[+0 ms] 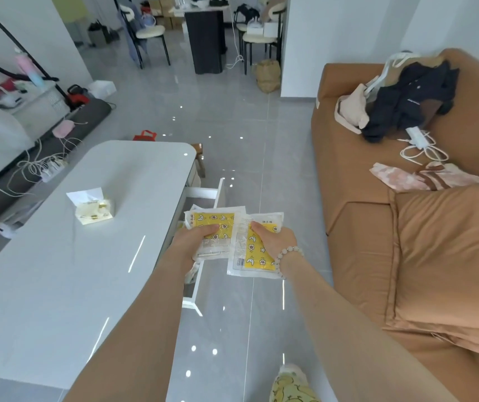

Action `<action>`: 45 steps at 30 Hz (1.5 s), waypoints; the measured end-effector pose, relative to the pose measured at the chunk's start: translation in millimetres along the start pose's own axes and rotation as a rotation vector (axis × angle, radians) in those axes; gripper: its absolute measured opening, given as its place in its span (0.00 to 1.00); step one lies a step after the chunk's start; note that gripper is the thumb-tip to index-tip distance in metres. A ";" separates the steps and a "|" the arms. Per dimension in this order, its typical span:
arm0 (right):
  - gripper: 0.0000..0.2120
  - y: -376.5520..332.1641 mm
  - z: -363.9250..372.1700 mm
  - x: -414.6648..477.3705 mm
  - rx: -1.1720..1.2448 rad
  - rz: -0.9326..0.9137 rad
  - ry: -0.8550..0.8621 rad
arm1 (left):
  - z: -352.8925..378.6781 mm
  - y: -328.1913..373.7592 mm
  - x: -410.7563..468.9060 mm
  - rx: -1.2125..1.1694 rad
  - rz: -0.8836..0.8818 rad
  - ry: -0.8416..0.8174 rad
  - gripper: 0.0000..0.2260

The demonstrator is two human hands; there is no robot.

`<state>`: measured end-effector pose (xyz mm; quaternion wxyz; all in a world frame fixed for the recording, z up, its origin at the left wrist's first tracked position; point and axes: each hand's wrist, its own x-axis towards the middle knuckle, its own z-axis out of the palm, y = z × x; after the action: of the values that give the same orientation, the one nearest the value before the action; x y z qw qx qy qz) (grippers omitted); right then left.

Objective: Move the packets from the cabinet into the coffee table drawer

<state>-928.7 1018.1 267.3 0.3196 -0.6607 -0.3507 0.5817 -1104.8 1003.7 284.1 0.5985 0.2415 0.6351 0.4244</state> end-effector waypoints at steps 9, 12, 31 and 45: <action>0.14 -60.2 4.1 95.5 -0.073 -0.005 -0.103 | 24.3 38.8 75.2 -0.039 -0.052 0.124 0.12; 0.12 -85.0 5.0 127.0 -0.093 -0.033 -0.148 | 32.8 58.9 100.6 -0.081 -0.045 0.173 0.15; 0.46 -138.6 101.9 236.7 -0.361 -0.030 -0.391 | -6.8 97.5 168.5 -0.285 -0.066 0.468 0.05; 0.48 -158.0 222.5 313.2 -0.571 0.017 -0.368 | -94.6 98.7 280.5 -0.459 -0.193 0.472 0.10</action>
<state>-1139.9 1369.7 201.5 0.0482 -0.6105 -0.5458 0.5719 -1262.8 1260.2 202.8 0.5112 -0.0657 0.6640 0.5418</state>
